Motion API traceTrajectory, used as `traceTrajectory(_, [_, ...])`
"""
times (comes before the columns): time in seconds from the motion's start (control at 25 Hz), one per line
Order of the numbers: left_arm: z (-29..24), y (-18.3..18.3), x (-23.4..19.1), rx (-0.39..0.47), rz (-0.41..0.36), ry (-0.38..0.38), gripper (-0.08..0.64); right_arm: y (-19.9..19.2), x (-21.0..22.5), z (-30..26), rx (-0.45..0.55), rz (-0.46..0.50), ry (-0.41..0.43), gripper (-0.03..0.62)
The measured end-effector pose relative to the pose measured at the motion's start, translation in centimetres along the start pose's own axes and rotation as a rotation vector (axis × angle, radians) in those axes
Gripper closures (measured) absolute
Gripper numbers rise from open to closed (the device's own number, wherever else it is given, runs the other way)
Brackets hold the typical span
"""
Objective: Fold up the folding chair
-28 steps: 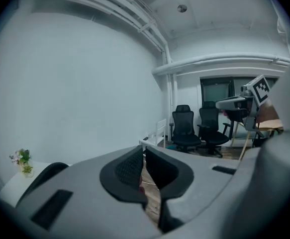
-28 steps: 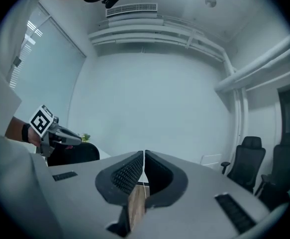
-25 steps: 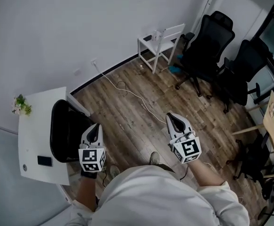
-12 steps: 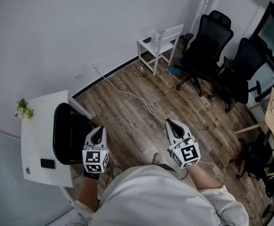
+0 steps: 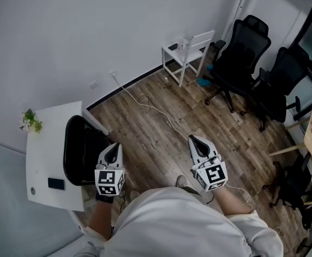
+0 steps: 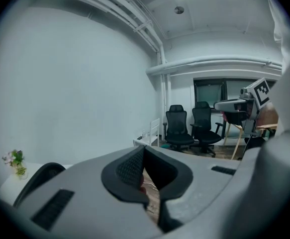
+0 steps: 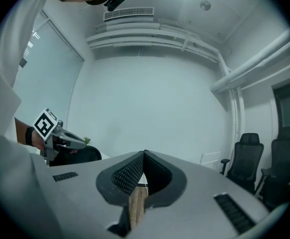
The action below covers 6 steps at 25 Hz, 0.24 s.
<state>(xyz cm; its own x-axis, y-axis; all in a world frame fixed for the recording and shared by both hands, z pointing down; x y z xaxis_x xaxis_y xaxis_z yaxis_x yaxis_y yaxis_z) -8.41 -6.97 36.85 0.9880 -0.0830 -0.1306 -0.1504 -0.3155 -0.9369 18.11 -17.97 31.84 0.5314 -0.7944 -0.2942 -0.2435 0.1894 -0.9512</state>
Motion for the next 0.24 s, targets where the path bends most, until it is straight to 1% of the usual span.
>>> traceTrajectory(0.24, [-0.04,0.0,-0.17,-0.004,0.002,0.002,0.551,0.44,-0.09,-0.49,0.0,-0.003,0.003,0.577])
Point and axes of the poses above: the fingertips, and each gripper's own axes: z backward along the fingers, x to its right, y out of its top, the point moved 3 cm from there along z, backward along the fingers, and after that the axes turned 12 degrees about z, right-handed, at the moved point
